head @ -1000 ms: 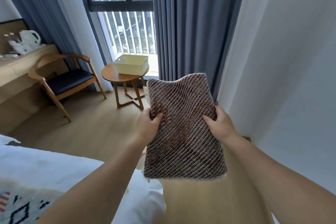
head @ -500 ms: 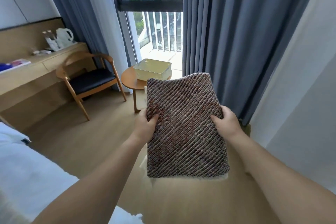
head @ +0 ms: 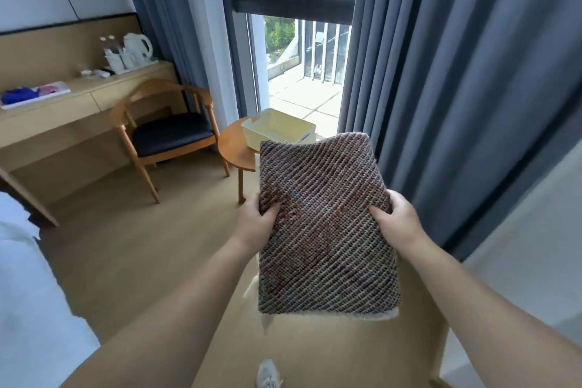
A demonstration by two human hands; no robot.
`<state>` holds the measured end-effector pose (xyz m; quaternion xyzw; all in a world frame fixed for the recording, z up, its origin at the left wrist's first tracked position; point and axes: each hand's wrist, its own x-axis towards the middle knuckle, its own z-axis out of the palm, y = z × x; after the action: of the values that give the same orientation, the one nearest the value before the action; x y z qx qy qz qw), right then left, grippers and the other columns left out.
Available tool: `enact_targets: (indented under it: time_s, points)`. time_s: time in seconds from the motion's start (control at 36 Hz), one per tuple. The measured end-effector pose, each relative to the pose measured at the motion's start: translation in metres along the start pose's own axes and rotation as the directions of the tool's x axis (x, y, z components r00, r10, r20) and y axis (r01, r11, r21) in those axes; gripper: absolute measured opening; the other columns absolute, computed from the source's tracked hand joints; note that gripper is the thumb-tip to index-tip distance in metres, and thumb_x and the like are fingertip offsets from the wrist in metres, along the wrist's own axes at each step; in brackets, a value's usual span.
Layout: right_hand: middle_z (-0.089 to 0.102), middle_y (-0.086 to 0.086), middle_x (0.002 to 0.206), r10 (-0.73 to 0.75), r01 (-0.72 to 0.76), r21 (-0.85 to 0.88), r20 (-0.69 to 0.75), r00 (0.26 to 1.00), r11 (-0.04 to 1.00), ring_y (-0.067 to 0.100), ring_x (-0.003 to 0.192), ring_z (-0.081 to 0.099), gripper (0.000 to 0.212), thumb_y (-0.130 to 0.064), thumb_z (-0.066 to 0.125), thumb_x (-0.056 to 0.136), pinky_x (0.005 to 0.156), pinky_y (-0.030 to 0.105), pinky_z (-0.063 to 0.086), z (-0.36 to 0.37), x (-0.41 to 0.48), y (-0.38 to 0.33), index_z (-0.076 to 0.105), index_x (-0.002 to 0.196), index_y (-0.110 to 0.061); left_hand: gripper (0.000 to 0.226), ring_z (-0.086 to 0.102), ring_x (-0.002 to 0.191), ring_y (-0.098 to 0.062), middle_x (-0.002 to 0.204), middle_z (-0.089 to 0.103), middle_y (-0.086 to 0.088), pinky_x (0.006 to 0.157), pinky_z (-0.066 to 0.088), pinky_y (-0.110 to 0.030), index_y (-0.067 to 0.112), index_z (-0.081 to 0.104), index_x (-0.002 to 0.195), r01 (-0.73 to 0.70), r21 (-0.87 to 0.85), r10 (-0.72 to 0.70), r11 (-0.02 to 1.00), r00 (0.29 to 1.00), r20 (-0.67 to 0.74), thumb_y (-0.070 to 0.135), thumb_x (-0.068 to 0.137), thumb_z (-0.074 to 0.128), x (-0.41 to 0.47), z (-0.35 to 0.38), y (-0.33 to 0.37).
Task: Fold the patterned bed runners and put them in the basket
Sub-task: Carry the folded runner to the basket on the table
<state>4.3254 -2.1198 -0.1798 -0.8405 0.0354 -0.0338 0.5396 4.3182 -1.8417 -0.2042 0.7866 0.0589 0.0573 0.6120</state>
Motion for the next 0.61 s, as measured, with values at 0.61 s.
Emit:
enact_targets:
  time_s: [0.61]
  points:
    - [0.064, -0.008, 0.107, -0.034, 0.035, 0.031, -0.052, 0.998, 0.999, 0.009, 0.098, 0.06, 0.026, -0.017, 0.06, 0.092, 0.084, 0.028, 0.046, 0.052, 0.333, -0.038, 0.059, 0.117, -0.024, 0.021, 0.061, 0.095, -0.006, 0.103, 0.065, 0.011, 0.073, 0.048, -0.022, 0.029, 0.055, 0.106, -0.026, -0.046, 0.029, 0.999, 0.997, 0.076, 0.033, 0.088, 0.065, 0.348, 0.021, 0.028]
